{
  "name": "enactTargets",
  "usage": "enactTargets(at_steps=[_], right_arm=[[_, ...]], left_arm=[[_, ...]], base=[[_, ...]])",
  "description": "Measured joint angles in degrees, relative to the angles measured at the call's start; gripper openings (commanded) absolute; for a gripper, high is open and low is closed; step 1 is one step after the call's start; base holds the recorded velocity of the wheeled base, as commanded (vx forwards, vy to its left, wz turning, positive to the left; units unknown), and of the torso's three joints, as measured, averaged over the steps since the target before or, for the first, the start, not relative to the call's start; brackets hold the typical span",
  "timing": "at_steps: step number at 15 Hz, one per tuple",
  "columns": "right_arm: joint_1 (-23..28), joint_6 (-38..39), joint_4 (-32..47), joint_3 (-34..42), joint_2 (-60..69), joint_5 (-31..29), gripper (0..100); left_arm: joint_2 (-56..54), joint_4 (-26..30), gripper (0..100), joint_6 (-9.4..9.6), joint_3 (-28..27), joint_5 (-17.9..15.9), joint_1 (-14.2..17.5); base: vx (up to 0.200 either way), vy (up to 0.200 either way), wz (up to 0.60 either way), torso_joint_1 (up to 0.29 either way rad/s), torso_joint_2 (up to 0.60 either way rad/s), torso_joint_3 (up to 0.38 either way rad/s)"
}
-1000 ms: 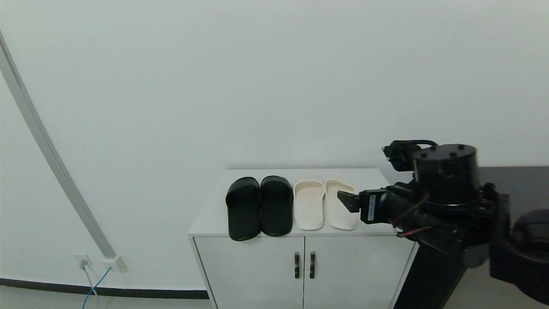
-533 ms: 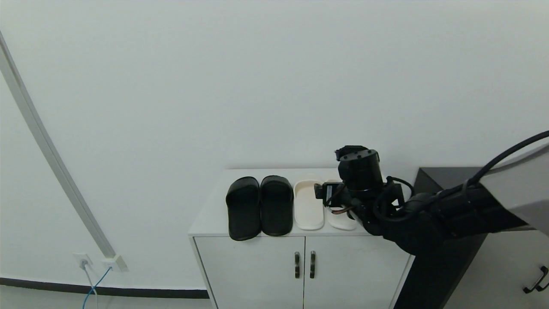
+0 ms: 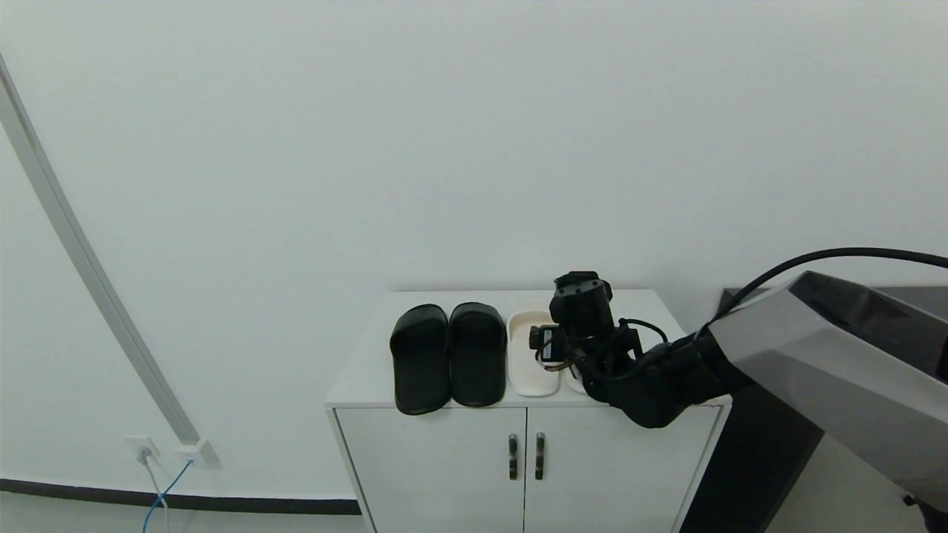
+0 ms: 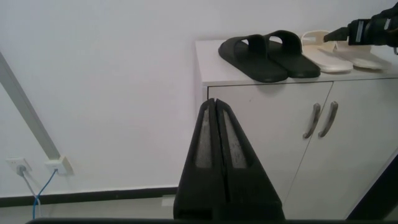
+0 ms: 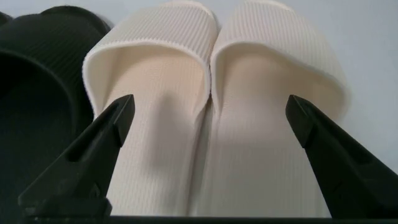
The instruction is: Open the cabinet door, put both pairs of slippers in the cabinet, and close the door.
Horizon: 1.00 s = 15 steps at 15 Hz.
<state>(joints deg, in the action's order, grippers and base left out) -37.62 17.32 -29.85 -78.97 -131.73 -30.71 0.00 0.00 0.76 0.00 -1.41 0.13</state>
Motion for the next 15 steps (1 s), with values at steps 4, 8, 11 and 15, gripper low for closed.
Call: enactTargets(at_steps=[4, 8, 11, 15], right_arm=[[1.4, -2.3, -0.7, -5.2, -4.1, -1.6, 100], [2.6, -5.4, -3.5, -10.4, -8.7, -3.0, 100], [3.1, -5.4, -3.5, -12.5, -10.4, -2.6, 100], [3.6, -5.3, -3.5, -13.3, -11.2, -2.2, 0]], left_arm=[[0.0, 0.0, 0, -0.05, 0.0, 0.0, 0.0], [0.0, 0.0, 0, -0.13, 0.0, 0.0, 0.0], [0.0, 0.0, 0, -0.18, 0.0, 0.0, 0.0], [0.0, 0.0, 0, -0.24, 0.0, 0.0, 0.0]], base=[[0.000, 0.000, 0.00, 0.000, 0.00, 0.000], [0.000, 0.000, 0.00, 0.000, 0.00, 0.000], [0.000, 0.000, 0.00, 0.000, 0.00, 0.000], [0.000, 0.000, 0.00, 0.000, 0.00, 0.000]])
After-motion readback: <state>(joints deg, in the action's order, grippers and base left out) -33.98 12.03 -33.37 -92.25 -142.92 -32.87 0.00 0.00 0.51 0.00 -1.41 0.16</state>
